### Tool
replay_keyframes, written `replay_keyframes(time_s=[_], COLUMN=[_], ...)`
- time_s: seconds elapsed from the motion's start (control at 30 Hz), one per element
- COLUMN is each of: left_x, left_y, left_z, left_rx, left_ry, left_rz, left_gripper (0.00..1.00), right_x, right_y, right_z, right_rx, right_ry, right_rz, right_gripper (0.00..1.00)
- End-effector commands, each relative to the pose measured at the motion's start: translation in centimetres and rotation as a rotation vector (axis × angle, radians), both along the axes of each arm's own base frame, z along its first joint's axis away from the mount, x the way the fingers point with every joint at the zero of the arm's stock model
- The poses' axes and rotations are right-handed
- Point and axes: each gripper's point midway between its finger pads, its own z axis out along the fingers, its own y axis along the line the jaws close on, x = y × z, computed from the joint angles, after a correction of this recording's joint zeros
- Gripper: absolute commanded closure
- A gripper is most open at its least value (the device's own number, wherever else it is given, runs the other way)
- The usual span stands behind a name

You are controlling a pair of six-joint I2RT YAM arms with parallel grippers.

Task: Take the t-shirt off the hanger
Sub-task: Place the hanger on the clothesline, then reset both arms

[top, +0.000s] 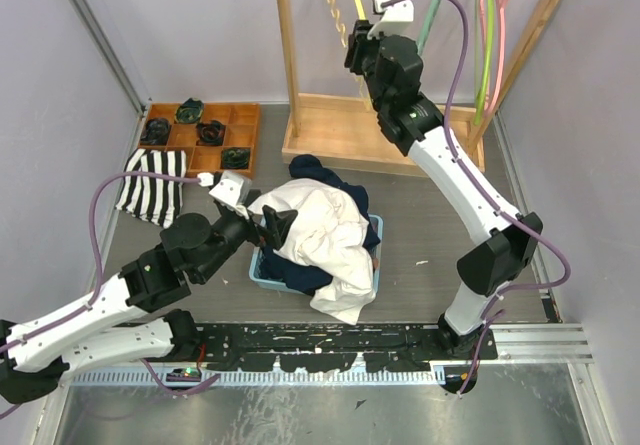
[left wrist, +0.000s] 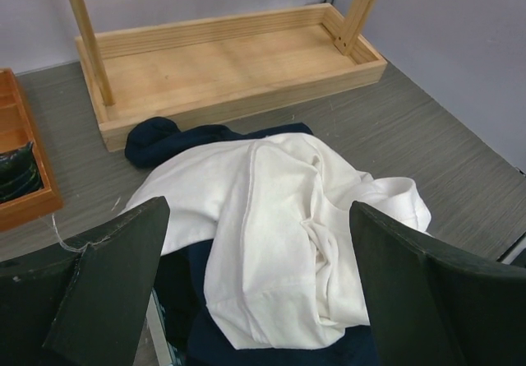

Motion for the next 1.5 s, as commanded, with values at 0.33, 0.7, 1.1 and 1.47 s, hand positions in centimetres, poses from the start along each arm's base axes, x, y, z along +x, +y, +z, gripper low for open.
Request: replay_keyframes(time_s=[0.33,0.7,1.1,1.47], left_x=[1.5,1.4,1.2,1.4], left_y=[-1.0,-0.5,1.5,2.3], left_z=[3.1,4.1,3.4,2.4], left_rx=[0.012,-0.024,-0.076,-0.082], left_ry=[-0.026,-0.055,-0.086,-0.081], left_rz=[0.053,0.058,0.104,0.143], left_gripper=[0.02,0.02,0.02,0.02], right_x=[-9.5,-19.6,-22.7,-23.3], right_y=[-5.8,-11.5,-12.8,-10.8], right_z=[7.6,5.0,-12.4,-21.4], right_rx=[0.098,0.185,0.169,0.183], right_ry=[-0.153,-0.188,0.031,0.217], right_rz=[-0.010,-0.004,0.008,0.088], right_gripper=[0.08,0.00,0.00,0.00])
